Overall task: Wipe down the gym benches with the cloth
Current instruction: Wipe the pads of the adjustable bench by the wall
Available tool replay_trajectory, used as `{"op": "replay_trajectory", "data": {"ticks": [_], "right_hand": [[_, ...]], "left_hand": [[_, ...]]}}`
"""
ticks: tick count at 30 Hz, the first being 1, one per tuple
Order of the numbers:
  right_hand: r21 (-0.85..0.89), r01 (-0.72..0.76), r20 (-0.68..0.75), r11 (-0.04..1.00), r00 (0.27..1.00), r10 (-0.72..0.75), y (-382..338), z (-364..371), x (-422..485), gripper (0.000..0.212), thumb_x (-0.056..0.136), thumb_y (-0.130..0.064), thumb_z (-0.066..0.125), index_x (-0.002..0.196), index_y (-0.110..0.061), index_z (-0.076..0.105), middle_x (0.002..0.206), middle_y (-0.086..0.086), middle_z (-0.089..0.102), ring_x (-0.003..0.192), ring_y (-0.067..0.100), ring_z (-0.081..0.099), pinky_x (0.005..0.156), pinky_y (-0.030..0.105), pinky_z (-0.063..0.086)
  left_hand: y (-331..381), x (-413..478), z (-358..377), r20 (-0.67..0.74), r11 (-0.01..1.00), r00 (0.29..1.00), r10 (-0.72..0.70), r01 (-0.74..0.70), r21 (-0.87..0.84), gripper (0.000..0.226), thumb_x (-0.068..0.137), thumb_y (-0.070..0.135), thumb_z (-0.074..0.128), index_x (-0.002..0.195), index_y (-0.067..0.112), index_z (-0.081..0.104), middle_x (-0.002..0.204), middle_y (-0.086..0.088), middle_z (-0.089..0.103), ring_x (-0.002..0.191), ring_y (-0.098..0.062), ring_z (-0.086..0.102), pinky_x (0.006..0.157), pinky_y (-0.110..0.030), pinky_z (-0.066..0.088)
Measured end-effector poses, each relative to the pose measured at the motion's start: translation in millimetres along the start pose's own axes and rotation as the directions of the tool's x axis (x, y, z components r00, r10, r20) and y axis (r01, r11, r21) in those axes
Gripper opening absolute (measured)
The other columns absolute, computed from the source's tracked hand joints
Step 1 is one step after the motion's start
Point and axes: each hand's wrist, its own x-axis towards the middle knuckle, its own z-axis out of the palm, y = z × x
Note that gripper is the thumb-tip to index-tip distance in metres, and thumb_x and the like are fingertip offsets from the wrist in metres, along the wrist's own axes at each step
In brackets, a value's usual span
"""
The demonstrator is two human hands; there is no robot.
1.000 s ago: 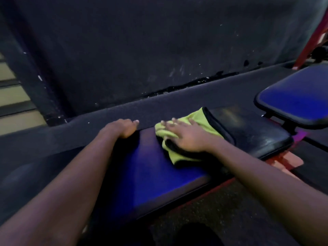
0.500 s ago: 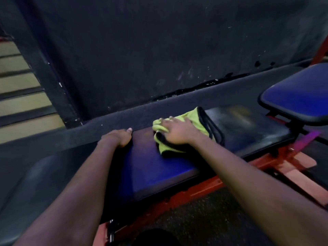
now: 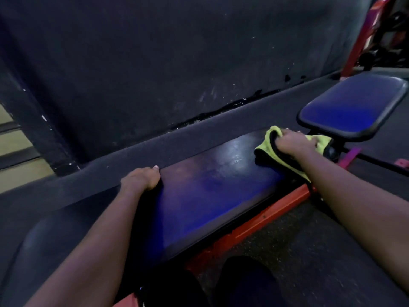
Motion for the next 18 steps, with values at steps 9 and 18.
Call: {"op": "replay_trajectory", "data": {"ticks": [9, 18], "right_hand": [[0.002, 0.172, -0.142, 0.985, 0.975, -0.170, -52, 43, -139, 0.084, 0.077, -0.086, 0.014, 0.147, -0.045, 0.036, 0.161, -0.017, 0.022, 0.151, 0.013, 0.014, 0.114, 0.063, 0.005], [0.458, -0.227, -0.247, 0.859, 0.896, 0.368, -17, 43, -81, 0.050, 0.093, -0.042, 0.053, 0.142, -0.042, 0.047, 0.166, -0.006, 0.008, 0.153, 0.021, -0.001, 0.116, 0.066, 0.010]], "left_hand": [[83, 18, -16, 0.034, 0.931, 0.938, 0.346, -0.339, -0.137, 0.053, 0.105, 0.040, 0.024, 0.145, 0.011, 0.042, 0.152, -0.017, 0.038, 0.136, -0.031, 0.041, 0.113, -0.043, 0.030], [161, 41, -1, 0.088, 0.876, 0.884, 0.459, -0.433, -0.213, 0.062, 0.102, 0.055, 0.017, 0.151, 0.020, 0.033, 0.157, -0.016, 0.029, 0.142, -0.035, 0.030, 0.116, -0.048, 0.022]]}}
